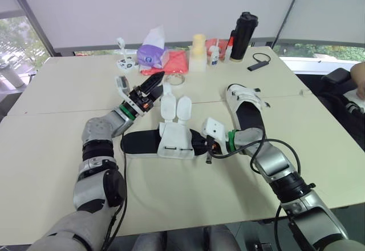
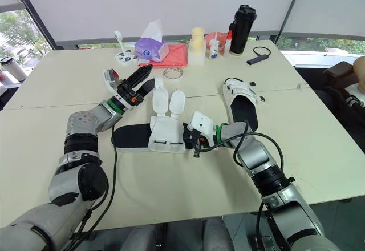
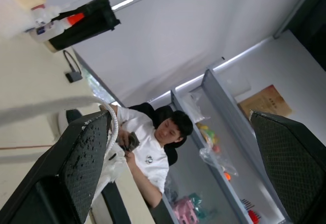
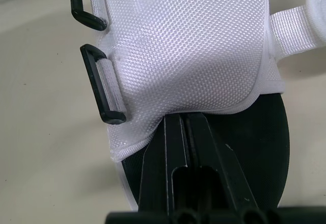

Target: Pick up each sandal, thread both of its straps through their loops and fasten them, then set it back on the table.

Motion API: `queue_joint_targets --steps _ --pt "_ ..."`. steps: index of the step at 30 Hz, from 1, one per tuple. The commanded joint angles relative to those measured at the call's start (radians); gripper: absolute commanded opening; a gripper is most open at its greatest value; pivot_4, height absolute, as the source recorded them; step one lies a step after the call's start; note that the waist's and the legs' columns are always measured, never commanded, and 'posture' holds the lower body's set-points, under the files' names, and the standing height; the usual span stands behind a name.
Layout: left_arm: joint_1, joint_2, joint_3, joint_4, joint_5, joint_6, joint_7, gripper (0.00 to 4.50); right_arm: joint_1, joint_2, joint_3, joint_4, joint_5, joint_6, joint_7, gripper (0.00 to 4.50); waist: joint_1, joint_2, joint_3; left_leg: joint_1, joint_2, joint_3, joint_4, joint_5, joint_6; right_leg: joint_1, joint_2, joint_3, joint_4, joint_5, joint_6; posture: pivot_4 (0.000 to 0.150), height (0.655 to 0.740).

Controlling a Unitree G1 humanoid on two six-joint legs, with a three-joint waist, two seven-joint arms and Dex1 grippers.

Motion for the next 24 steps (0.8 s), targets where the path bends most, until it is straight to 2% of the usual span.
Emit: queue_joint_targets --steps 1,3,10,18,21,24 --pt "0.002 0.014 -0.018 -0.045 -0.026 -0.001 -0.009 4.25 0.015 -0.005 0.025 0.027 -0.027 0.017 -0.008 0.0 0.0 0.0 0.0 0.0 0.0 0.0 0.0 0.0 0.0 0.0 0.0 0.0 0.0 0.0 0.0 0.15 0.74" --pt "0.012 0.018 -0.035 -0.06 -0.016 -0.001 -0.011 3.61 0.015 -0.006 0.024 0.025 -0.026 0.018 -0.008 0.0 0.0 0.0 0.0 0.0 0.0 0.0 0.0 0.0 0.0 0.0 0.0 0.0 0.0 0.0 0.0 0.15 0.74" --pt "0.049 0.035 -0.085 -0.114 -0.019 -0.005 -0.039 0.17 0.018 -0.006 0.023 0.021 -0.027 0.019 -0.01 0.0 0.0 0.0 0.0 0.0 0.0 0.0 0.0 0.0 0.0 0.0 0.0 0.0 0.0 0.0 0.0 0.15 0.74" --pt "0.126 0.089 -0.202 -0.293 -0.001 -0.008 -0.113 0.07 0.022 -0.007 0.023 0.013 -0.027 0.02 -0.011 0.0 0.0 0.0 0.0 0.0 0.0 0.0 -0.002 0.0 0.0 -0.001 0.0 0.001 -0.002 0.0 0.0 0.15 0.74" --pt "0.178 0.126 -0.269 -0.409 0.009 -0.024 -0.161 0.07 0.024 -0.007 0.023 0.01 -0.027 0.021 -0.012 0.0 0.0 0.0 0.0 0.0 0.0 0.001 -0.002 0.0 0.0 -0.001 0.0 0.001 -0.002 0.0 0.0 0.15 0.74" --pt "0.256 0.196 -0.334 -0.602 -0.003 -0.034 -0.243 0.07 0.024 -0.007 0.024 0.011 -0.027 0.019 -0.012 0.0 -0.001 0.0 0.0 0.0 0.0 0.002 -0.003 0.0 0.0 -0.002 0.0 0.003 -0.003 0.0 -0.001 0.15 0.74"
